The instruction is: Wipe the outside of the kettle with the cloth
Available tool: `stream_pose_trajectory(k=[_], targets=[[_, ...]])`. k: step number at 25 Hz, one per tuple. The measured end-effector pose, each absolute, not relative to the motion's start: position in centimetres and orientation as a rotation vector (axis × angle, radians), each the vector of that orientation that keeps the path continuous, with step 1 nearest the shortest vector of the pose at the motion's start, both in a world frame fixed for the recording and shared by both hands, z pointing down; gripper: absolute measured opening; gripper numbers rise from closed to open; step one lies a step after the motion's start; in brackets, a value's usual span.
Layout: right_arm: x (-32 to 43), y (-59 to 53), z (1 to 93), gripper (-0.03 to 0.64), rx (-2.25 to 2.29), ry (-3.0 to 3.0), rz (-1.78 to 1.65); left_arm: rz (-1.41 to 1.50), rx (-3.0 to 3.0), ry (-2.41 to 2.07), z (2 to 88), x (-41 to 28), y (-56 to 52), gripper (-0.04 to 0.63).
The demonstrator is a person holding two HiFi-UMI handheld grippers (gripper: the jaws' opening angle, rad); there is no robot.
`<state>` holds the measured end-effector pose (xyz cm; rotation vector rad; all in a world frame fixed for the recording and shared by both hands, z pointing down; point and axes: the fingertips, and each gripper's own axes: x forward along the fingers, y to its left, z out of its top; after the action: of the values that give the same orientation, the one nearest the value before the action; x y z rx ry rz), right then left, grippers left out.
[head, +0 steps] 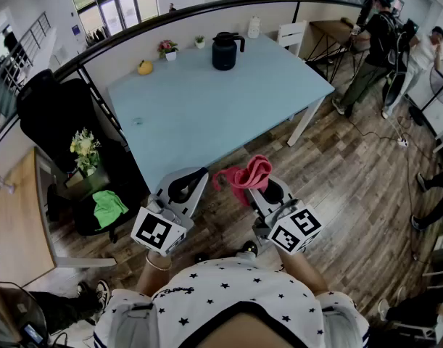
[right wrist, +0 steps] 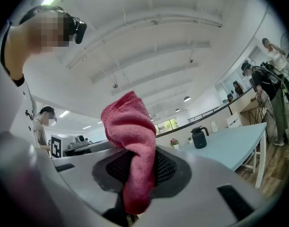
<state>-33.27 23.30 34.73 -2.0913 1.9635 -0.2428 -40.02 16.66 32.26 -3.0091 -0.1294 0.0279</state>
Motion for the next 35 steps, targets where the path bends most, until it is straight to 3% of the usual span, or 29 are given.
stream_pose_trajectory(k=[15,35], targets=[[-28.9,28.2,34.9,0.086,-2.134,1.881,-0.237,-0.002,-3.003,-0.212,32.4,-35.4,21.0,0.029],[-19.0,39.0,35.6,0.092,-2.206,1.749,-0.216,0.004,-3.004,-0.401,32.9,-24.3,31.0,0.029]])
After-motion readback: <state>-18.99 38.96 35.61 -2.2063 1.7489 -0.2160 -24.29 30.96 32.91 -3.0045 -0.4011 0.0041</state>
